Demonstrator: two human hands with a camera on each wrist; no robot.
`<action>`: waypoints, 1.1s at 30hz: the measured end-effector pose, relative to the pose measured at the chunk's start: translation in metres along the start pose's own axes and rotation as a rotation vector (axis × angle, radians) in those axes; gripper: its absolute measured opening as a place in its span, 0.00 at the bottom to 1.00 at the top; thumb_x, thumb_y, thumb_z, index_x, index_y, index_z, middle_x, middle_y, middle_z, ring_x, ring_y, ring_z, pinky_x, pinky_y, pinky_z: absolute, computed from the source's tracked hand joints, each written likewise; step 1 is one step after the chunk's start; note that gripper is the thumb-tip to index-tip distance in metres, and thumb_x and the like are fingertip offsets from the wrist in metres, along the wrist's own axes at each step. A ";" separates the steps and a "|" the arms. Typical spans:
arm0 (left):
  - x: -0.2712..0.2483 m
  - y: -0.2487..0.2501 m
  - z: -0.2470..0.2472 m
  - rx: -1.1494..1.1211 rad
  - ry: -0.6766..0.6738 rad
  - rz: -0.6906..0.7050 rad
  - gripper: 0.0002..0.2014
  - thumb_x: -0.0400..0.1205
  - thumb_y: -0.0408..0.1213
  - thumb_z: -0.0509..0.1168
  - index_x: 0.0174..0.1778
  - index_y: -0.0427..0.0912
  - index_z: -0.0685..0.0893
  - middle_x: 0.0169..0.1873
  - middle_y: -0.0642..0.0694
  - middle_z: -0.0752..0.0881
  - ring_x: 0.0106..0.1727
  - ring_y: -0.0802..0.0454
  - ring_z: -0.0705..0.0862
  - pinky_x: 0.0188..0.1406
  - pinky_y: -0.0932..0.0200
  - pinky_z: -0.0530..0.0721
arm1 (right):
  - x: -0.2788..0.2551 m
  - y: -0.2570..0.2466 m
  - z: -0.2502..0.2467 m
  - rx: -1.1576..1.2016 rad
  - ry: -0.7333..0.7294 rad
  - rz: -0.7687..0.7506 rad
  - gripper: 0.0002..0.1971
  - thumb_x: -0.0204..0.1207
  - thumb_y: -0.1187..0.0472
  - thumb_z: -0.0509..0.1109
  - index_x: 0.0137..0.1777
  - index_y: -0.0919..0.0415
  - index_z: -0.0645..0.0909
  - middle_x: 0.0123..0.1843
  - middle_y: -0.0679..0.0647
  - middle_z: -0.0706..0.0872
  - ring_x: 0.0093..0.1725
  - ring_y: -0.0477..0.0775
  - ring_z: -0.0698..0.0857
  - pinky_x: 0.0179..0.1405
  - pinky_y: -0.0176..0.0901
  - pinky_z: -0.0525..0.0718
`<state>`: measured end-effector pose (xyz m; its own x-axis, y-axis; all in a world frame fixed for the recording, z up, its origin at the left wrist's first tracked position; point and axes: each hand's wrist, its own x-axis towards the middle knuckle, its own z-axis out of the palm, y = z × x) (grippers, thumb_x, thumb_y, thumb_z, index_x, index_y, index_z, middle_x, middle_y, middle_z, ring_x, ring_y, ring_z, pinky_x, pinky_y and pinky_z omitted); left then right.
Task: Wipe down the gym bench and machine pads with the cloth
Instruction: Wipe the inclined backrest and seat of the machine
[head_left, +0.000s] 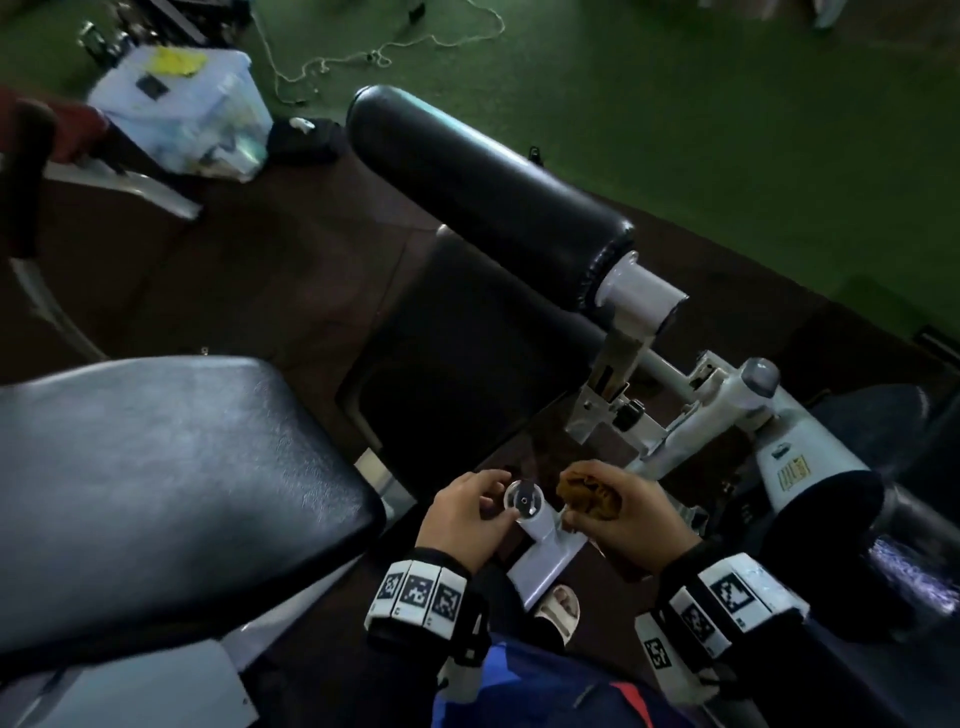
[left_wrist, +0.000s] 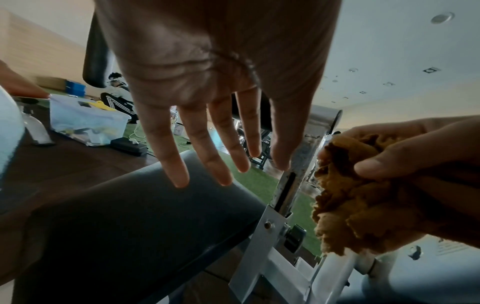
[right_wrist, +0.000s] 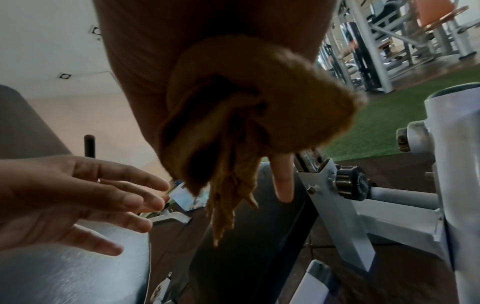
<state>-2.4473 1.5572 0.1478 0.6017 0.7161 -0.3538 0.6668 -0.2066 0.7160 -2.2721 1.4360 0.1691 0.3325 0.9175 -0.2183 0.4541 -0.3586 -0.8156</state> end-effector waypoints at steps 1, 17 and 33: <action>-0.005 -0.001 0.000 -0.002 0.004 0.000 0.18 0.74 0.41 0.74 0.60 0.55 0.84 0.45 0.63 0.80 0.42 0.69 0.81 0.47 0.68 0.81 | -0.001 -0.001 0.002 0.001 -0.011 -0.006 0.20 0.66 0.64 0.79 0.59 0.55 0.83 0.53 0.50 0.88 0.52 0.44 0.86 0.56 0.42 0.83; -0.108 -0.058 -0.017 -0.074 0.115 -0.133 0.20 0.74 0.40 0.74 0.63 0.54 0.82 0.50 0.58 0.82 0.48 0.60 0.83 0.54 0.62 0.82 | -0.047 -0.037 0.075 0.028 -0.118 -0.184 0.26 0.62 0.68 0.81 0.53 0.38 0.80 0.51 0.47 0.88 0.53 0.47 0.87 0.56 0.48 0.85; -0.265 -0.117 -0.015 -0.183 0.388 -0.322 0.20 0.75 0.43 0.73 0.64 0.54 0.82 0.55 0.57 0.83 0.51 0.61 0.82 0.56 0.61 0.82 | -0.111 -0.096 0.161 -0.011 -0.460 -0.343 0.22 0.64 0.72 0.80 0.56 0.53 0.82 0.50 0.48 0.88 0.50 0.42 0.88 0.53 0.40 0.85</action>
<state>-2.6915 1.4016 0.1672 0.1499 0.9251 -0.3490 0.6825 0.1586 0.7134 -2.4860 1.3960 0.1851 -0.2280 0.9613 -0.1544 0.4820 -0.0263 -0.8758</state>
